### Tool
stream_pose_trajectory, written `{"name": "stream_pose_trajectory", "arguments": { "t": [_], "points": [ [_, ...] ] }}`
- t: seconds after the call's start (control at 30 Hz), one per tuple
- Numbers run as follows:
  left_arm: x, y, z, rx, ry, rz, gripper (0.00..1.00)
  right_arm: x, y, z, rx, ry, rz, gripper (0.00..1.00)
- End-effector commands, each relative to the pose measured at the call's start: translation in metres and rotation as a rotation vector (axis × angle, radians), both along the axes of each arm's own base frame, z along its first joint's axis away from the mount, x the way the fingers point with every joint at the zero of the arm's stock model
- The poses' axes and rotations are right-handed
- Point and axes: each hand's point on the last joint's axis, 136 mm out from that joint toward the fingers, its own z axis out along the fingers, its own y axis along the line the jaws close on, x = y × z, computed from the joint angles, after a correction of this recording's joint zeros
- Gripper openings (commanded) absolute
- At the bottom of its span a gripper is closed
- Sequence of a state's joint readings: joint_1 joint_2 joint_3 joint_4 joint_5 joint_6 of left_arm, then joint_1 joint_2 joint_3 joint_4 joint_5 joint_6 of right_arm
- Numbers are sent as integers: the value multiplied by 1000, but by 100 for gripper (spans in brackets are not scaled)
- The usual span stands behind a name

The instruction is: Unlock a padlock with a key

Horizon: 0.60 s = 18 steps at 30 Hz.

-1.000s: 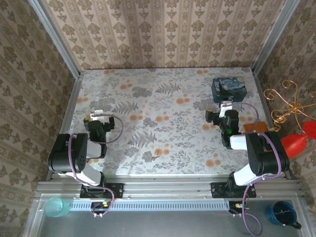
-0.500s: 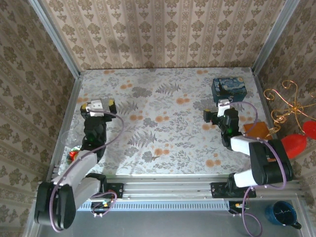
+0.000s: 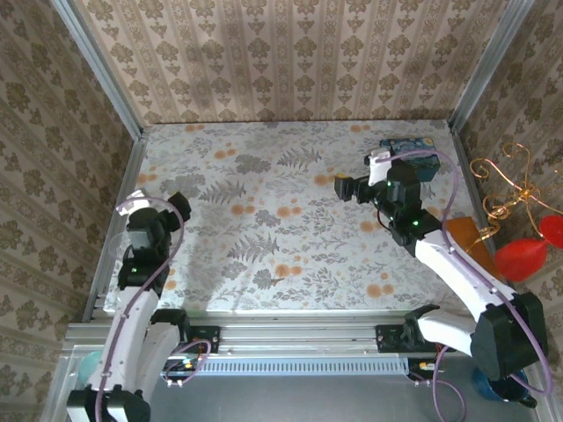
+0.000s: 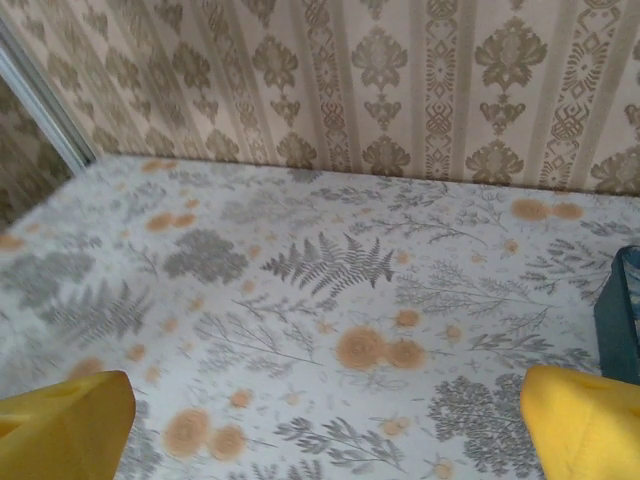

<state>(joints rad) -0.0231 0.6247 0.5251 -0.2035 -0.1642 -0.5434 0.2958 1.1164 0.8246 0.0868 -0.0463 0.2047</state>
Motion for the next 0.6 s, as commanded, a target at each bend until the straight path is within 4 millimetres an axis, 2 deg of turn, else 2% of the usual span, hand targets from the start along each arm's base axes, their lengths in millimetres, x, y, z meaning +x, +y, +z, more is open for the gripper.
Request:
{"name": "stream_pose_trajectory", "arguments": {
  "t": [0.0,0.07,0.13,0.3,0.57],
  "points": [
    [-16,-21,-27,-132,98,-116,100,-18,-1,-30,196,239,-51,100],
    [-18,-32,-33,-162,127,-186,100,-24,16,-31,227,261,49,100],
    [-20,-44,-39,-179,168,-256,100,-30,25,-35,224,302,68,100],
    [-28,-76,-64,-214,258,-390,100,-57,54,-59,93,415,79,100],
    [-46,-116,-90,-120,275,-536,100,-109,96,-114,-39,602,75,99]
  ]
}}
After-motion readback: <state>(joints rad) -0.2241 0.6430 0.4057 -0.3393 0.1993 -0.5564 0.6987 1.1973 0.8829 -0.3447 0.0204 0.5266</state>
